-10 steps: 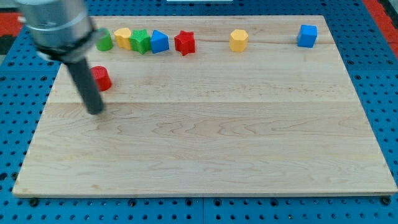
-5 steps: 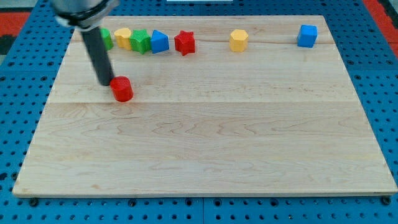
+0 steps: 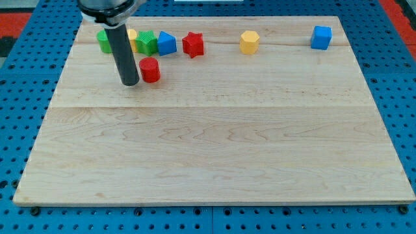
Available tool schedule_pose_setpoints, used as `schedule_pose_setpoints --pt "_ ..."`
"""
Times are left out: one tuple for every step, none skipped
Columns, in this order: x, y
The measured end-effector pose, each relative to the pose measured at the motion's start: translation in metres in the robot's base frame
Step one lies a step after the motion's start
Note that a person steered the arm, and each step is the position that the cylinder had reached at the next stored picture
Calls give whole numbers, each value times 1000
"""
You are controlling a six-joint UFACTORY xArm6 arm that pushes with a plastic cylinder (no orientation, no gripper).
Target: Slide the red circle towards the top center
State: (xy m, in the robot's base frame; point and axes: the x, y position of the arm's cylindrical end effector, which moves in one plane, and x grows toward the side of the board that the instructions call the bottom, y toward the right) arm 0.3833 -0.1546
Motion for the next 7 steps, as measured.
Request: schedule_pose_setpoints --pt "-5 -3" --pt "-19 26" --pt "-41 48" --pt "-43 49" --pt "-43 63" --pt "-43 93" --pt "-43 124"
